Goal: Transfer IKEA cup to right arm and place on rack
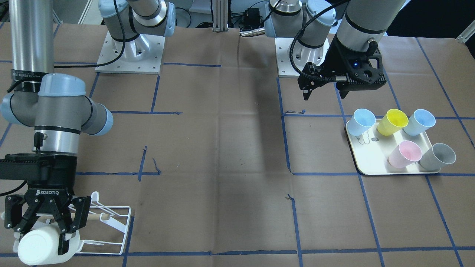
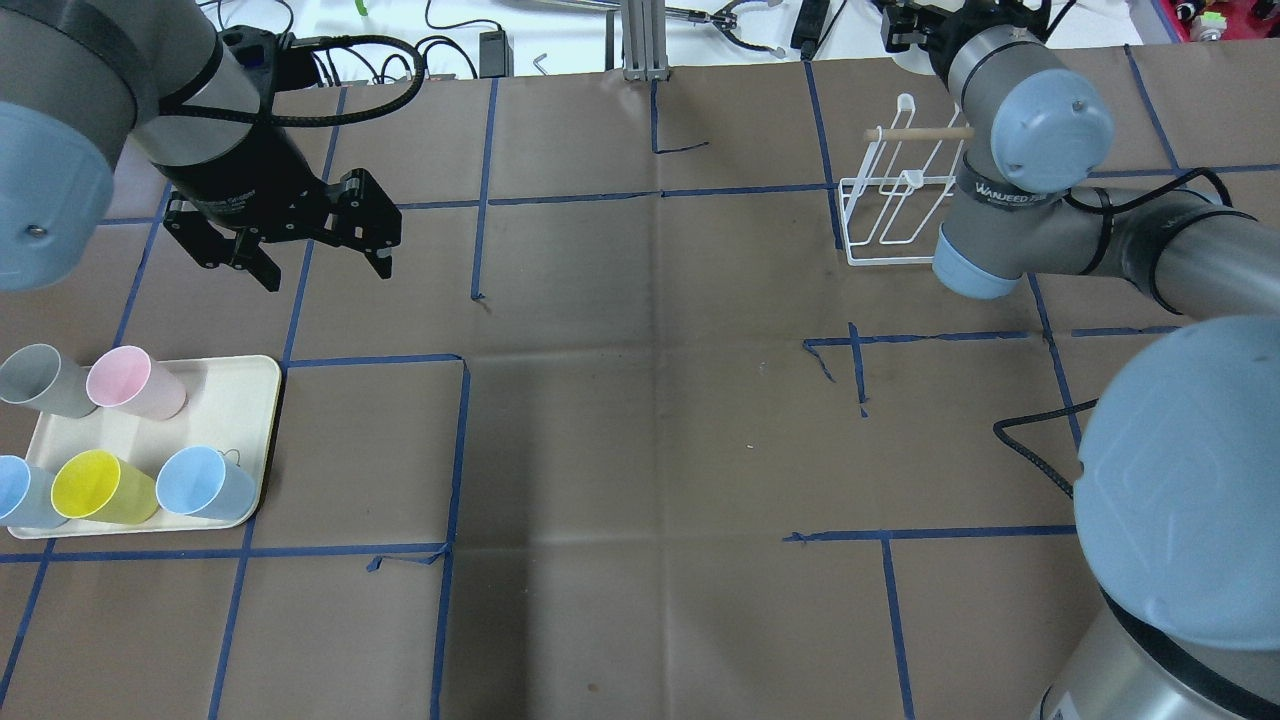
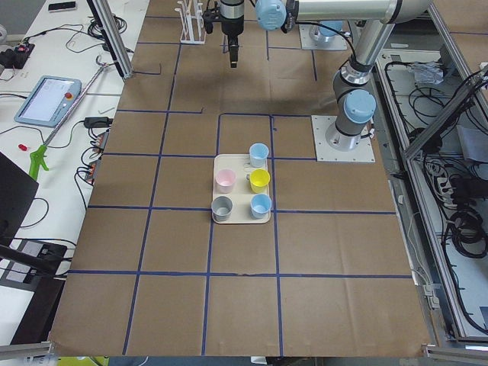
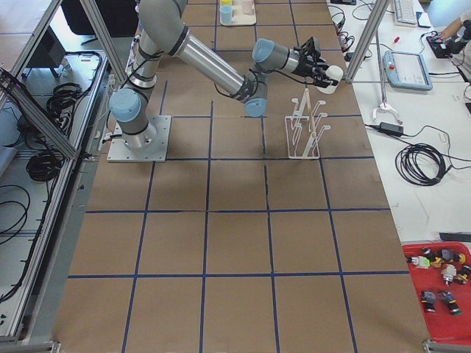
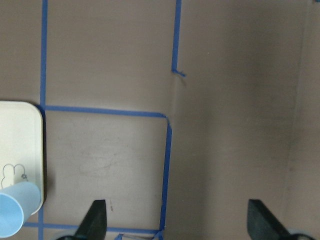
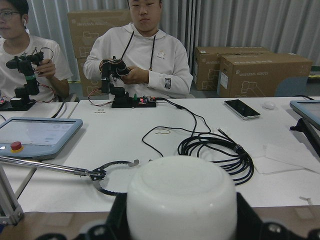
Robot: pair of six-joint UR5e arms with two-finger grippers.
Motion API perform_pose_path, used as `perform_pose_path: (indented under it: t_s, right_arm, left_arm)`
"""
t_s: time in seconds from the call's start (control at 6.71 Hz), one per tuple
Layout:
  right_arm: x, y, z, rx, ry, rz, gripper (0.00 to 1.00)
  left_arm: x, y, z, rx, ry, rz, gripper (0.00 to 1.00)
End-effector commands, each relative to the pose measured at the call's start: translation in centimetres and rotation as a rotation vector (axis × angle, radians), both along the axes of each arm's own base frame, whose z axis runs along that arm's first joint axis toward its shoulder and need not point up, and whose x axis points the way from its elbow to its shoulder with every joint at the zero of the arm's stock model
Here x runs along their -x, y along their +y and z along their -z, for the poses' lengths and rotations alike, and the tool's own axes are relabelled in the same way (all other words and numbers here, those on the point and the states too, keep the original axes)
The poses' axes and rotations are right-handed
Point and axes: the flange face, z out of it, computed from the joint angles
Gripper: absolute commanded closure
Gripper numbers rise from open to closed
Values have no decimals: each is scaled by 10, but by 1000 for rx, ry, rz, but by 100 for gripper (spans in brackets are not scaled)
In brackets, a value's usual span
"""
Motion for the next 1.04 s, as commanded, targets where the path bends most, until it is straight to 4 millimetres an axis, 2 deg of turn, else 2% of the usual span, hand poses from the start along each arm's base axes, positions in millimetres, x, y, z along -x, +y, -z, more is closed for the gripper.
perform_pose_path:
  t_s: [0.0,0.15,0.3,0.75,0.89]
  right_arm:
    - [4,-13,18,-9,13,26,91]
    - [3,-14,30,-1,8,27,91]
    - [2,-14,38,9,5,27,91]
    - [-2,5,52,-42,-3,25,91]
    - [-3,10,51,-47,-3,25,91]
  left_arm:
    - [-7,10,-4,0,-3,-1,1]
    - [-22,18,8,-25,-29,-19,1]
    - [-53,29,26,-57,-58,26,1]
    - [-169,80,48,-92,-19,73,1]
    - [-204,94,55,-89,-6,85,1]
